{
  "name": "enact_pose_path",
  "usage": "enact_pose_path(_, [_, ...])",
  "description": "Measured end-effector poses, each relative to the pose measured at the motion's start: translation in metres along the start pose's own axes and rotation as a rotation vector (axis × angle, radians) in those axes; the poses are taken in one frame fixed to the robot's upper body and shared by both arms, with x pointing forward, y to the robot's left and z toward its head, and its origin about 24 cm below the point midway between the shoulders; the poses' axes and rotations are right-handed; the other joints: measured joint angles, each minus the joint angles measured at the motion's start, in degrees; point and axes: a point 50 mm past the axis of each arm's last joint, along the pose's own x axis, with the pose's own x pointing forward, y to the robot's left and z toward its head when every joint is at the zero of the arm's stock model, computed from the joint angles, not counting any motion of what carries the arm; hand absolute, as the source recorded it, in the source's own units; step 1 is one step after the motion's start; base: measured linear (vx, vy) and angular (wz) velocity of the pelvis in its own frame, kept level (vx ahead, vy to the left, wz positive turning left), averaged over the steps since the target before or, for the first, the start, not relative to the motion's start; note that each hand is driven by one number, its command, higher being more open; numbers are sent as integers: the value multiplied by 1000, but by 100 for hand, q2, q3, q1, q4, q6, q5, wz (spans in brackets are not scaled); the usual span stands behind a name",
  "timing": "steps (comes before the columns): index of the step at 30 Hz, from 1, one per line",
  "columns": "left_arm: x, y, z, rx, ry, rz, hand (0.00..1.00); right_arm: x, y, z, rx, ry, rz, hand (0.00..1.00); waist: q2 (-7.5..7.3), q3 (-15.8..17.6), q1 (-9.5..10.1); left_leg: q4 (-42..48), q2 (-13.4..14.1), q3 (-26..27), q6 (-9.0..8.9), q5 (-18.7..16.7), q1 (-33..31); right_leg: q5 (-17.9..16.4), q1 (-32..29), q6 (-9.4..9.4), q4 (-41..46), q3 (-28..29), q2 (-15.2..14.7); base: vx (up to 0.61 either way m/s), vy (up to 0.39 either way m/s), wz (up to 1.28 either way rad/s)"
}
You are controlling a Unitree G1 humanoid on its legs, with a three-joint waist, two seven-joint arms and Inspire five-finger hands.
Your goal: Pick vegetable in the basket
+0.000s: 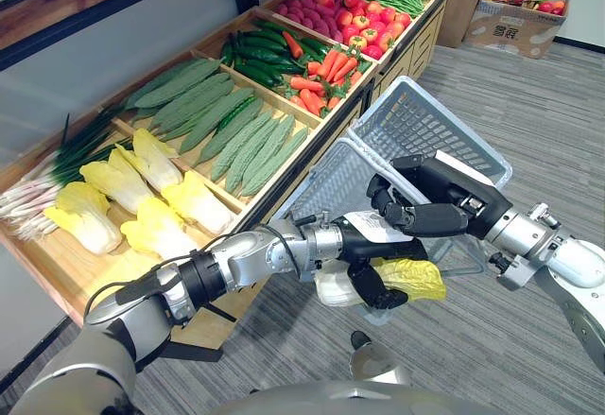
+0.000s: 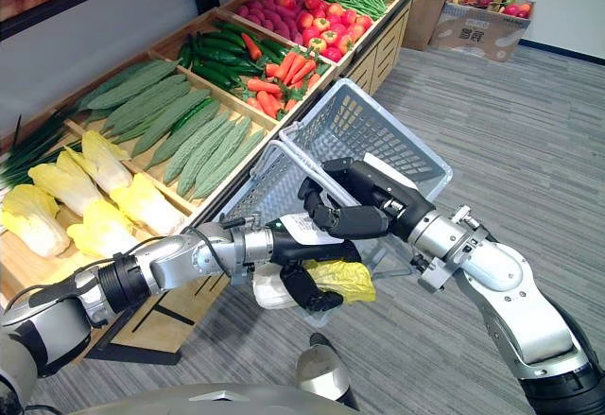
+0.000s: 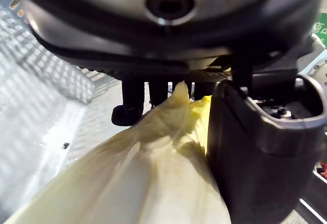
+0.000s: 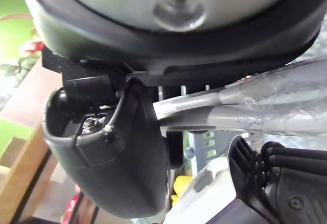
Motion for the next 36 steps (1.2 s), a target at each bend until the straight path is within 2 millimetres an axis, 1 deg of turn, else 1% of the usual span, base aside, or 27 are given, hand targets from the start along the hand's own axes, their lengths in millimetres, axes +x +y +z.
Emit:
enact_pose_path(3, [2, 3, -2, 11, 8, -1, 0, 0, 0, 0, 4, -2, 0, 0, 4, -3, -7, 1, 0, 0, 4, 3, -10, 0, -18, 0, 10, 0, 1, 11, 28, 0])
enact_pose_path(8, [8, 2, 1, 40, -1, -5, 0, 0, 0, 0, 9, -3, 1, 0, 5, -3, -9, 6, -1, -3, 7, 4, -18, 0, -21, 0, 14, -4, -1, 30, 40, 0])
enact_pose_path(13, [12, 1, -1, 49, 9, -12, 0, -1, 2, -2, 20, 0, -1, 0, 3, -3, -4, 8, -5, -34, 21, 13, -37, 1, -22, 1, 22, -27, -4, 6, 8, 2])
enact_pose_path(17, [18, -1, -7, 107, 26, -50, 0, -6, 7, -9, 70, 23, -3, 0, -3, 1, 13, 2, -32, -72, 31, 18, -69, -2, -31, 4, 37, -50, -24, 0, 0, 5])
enact_pose_path(22, [20, -7, -16, 157, 75, -69, 0, -15, 15, -19, 182, 29, -29, 0, -25, 16, 6, -2, -46, -88, 32, 19, -68, -22, -41, -2, 83, -67, -31, 1, 3, 1])
enact_pose_path(28, [21, -8, -19, 191, 92, -69, 0, -23, 18, -23, 229, 43, -51, 0, -68, 44, -6, -84, -110, -134, 58, 57, -61, -105, -75, -48, 179, -120, -53, 5, 34, 6])
enact_pose_path(31, [21, -8, -19, 227, 98, -71, 0, -26, 21, -26, 261, 36, -78, 0, -88, 57, -3, -103, -140, -162, 70, 74, -60, -156, -123, -19, 262, -147, -62, 2, 16, 4])
enact_pose_path(34, [20, -8, -24, 232, 116, -68, 0, -27, 22, -27, 270, 40, -81, 0, -92, 59, 6, -94, -143, -175, 87, 83, -56, -168, -125, -12, 315, -152, -62, 23, 16, 1])
enact_pose_path(35, [20, -7, -26, 237, 126, -67, 0, -27, 23, -27, 273, 43, -80, 0, -99, 64, 9, -95, -143, -184, 131, 110, -58, -168, -121, -12, 318, -161, -62, 0, 0, 0])
enact_pose_path(36, [20, -5, -28, 267, 137, -72, 0, -29, 25, -28, 280, 48, -79, 0, -120, 78, 22, -97, -144, -195, 137, 115, -58, -168, -116, -11, 321, -170, -62, 12, 18, 4])
